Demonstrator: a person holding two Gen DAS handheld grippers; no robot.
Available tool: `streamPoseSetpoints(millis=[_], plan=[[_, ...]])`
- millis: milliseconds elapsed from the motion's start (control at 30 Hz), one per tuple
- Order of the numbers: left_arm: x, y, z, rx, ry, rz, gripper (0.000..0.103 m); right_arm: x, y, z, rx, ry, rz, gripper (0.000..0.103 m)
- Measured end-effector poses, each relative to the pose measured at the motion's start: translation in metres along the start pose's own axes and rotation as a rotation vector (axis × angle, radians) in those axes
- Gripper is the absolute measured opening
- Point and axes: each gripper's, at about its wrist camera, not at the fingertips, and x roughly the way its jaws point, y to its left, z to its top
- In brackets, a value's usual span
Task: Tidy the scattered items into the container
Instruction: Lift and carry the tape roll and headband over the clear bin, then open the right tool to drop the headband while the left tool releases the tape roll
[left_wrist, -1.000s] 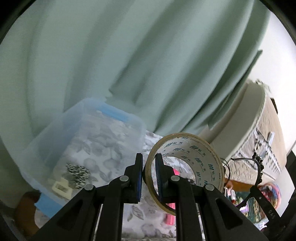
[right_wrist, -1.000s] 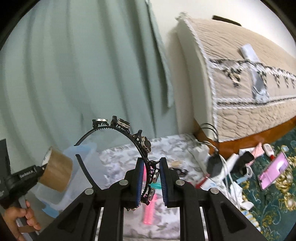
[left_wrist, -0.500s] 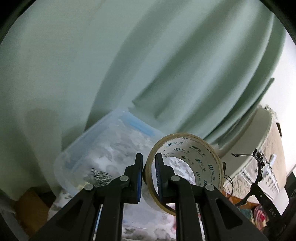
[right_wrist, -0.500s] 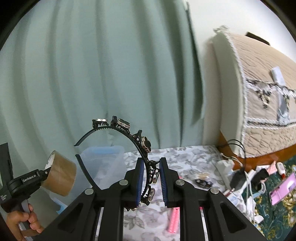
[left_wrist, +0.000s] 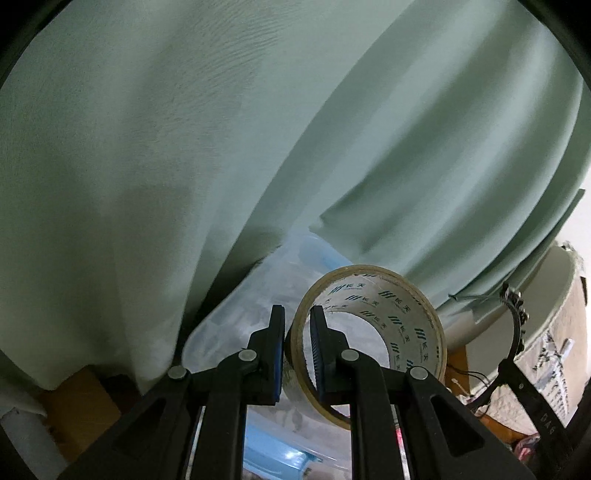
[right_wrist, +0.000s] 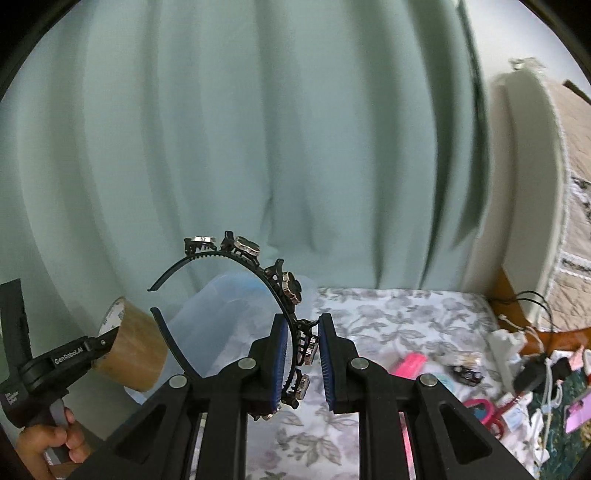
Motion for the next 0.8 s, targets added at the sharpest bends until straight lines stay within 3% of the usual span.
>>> streamPoseSetpoints(millis=[500, 800], plan=[[0.034, 0.027, 0.006, 0.004, 0.066, 0.095, 0.015, 0.082, 0.029, -0.010, -0.033, 0.136, 0.064, 0.019], [0.047, 0.032, 0.002, 0.005, 0.110, 0.098, 0.018, 0.109, 0.034, -0.023, -0.039, 0.219, 0.090, 0.019]])
